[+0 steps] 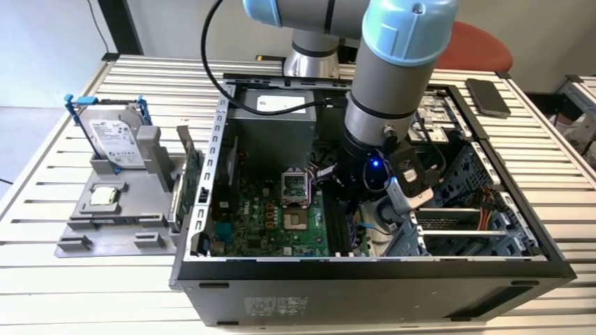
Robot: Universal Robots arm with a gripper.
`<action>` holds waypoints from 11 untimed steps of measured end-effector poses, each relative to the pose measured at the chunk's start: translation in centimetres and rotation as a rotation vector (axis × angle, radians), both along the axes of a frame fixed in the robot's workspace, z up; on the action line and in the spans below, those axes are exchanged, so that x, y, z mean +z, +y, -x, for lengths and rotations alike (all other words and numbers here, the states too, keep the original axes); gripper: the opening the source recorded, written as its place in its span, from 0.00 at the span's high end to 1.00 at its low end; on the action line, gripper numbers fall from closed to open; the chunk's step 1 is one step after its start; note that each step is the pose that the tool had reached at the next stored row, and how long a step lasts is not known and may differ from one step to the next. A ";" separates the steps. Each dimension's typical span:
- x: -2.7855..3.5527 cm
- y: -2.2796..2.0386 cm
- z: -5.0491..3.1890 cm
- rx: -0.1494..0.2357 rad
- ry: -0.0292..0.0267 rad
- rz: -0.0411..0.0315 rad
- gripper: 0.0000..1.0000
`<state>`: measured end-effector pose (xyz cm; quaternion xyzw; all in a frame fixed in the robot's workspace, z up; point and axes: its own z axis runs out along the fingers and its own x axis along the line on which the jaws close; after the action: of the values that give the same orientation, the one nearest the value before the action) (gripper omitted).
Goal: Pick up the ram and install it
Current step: 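Insert the ram into the slot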
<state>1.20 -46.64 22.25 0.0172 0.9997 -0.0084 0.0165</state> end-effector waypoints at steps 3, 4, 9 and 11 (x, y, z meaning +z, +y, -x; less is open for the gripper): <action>-0.01 -0.01 0.00 0.000 -0.0001 -0.0002 1.00; -0.01 -0.01 0.03 0.000 -0.0001 -0.0002 1.00; 0.14 -0.02 0.07 0.000 -0.0001 -0.0004 1.00; 0.12 0.01 0.07 0.000 -0.0001 -0.0004 1.00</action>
<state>1.13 -46.63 22.37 0.0172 0.9997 -0.0082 0.0165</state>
